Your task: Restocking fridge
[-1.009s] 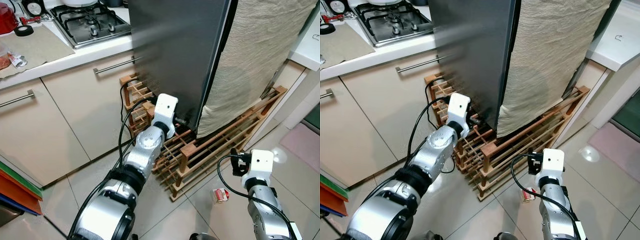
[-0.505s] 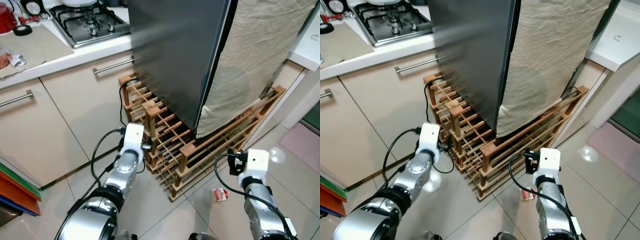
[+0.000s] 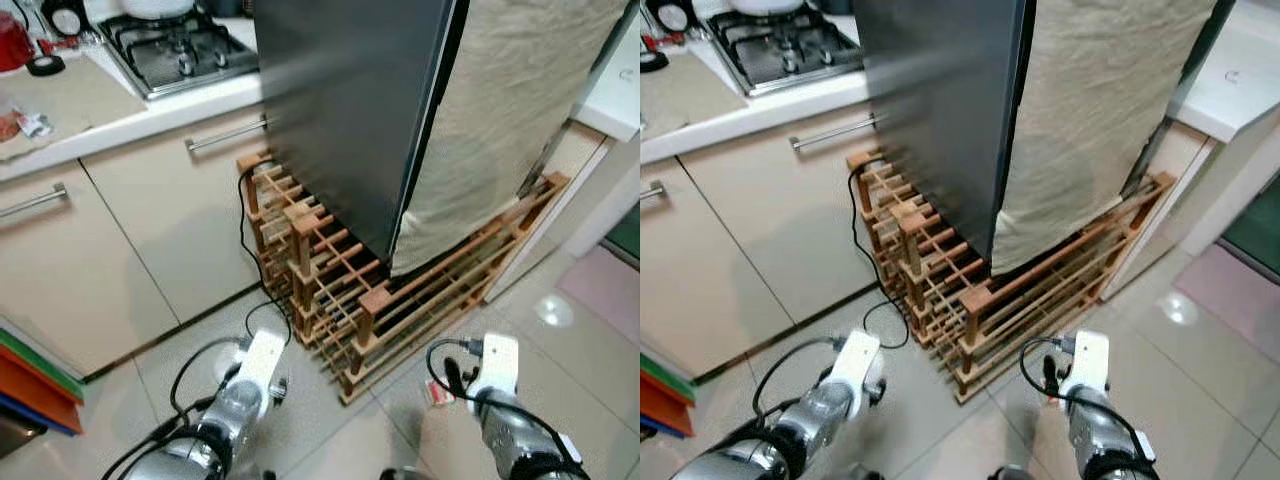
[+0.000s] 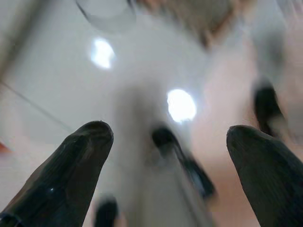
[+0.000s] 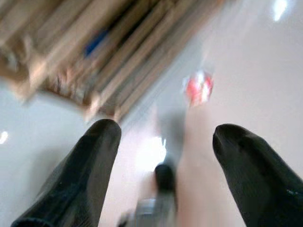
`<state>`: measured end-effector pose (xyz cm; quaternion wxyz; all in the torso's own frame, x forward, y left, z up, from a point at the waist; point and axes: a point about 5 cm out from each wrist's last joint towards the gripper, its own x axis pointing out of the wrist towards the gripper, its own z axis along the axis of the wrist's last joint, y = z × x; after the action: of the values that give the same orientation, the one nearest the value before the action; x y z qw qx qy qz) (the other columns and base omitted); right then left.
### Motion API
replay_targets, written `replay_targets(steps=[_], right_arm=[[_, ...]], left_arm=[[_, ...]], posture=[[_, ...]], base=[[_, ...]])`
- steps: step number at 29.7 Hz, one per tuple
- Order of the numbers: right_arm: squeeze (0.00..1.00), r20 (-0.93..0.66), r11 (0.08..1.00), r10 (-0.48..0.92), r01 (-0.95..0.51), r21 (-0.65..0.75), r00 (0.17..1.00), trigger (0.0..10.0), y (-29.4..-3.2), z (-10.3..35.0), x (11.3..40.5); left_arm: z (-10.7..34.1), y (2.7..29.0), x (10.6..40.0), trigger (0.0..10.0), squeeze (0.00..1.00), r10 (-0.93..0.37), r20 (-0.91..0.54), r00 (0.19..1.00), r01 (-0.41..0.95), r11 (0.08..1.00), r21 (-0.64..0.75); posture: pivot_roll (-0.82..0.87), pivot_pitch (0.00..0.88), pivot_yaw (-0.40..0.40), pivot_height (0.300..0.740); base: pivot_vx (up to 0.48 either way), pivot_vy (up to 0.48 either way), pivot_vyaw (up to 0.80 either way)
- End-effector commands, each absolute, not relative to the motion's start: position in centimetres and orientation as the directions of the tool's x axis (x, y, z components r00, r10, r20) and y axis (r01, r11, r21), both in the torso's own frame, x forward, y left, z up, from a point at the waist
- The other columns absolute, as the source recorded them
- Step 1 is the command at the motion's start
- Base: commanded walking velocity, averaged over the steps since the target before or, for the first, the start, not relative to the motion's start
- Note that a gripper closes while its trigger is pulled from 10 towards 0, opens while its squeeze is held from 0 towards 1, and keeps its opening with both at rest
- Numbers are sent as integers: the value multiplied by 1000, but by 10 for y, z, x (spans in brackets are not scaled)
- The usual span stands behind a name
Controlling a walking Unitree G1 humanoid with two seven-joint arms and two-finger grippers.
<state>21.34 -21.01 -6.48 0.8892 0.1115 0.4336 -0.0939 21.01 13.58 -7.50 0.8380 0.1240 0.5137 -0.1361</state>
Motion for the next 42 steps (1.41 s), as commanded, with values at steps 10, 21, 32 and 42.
replay_targets(steps=[10, 21, 32, 42], right_arm=[[0, -876, 984, -18, 161, 69, 482, 10000, -188, -79, 197], [0, -871, 977, 32, 166, 130, 490, 10000, -170, -75, 208], [0, -866, 979, -10, 183, 95, 501, 10000, -180, -73, 210], [0, -871, 984, 1, 153, 88, 491, 10000, -183, -74, 208]], left_arm=[[-77, 152, 206, 10000, 0, -60, -922, 382, 130, 991, -11], [-74, 147, 211, 10000, 0, -58, -905, 422, 130, 991, -3], [-76, 143, 208, 10000, 0, -53, -907, 418, 191, 981, 31], [-78, 140, 206, 10000, 0, -66, -906, 417, 229, 973, 34]], posture=[[20, 4, 18, 740], [38, 5, -3, 740], [33, 11, -7, 740], [39, 10, -25, 740]], base=[[0, 0, 0], [0, 0, 0], [0, 0, 0], [0, 0, 0]])
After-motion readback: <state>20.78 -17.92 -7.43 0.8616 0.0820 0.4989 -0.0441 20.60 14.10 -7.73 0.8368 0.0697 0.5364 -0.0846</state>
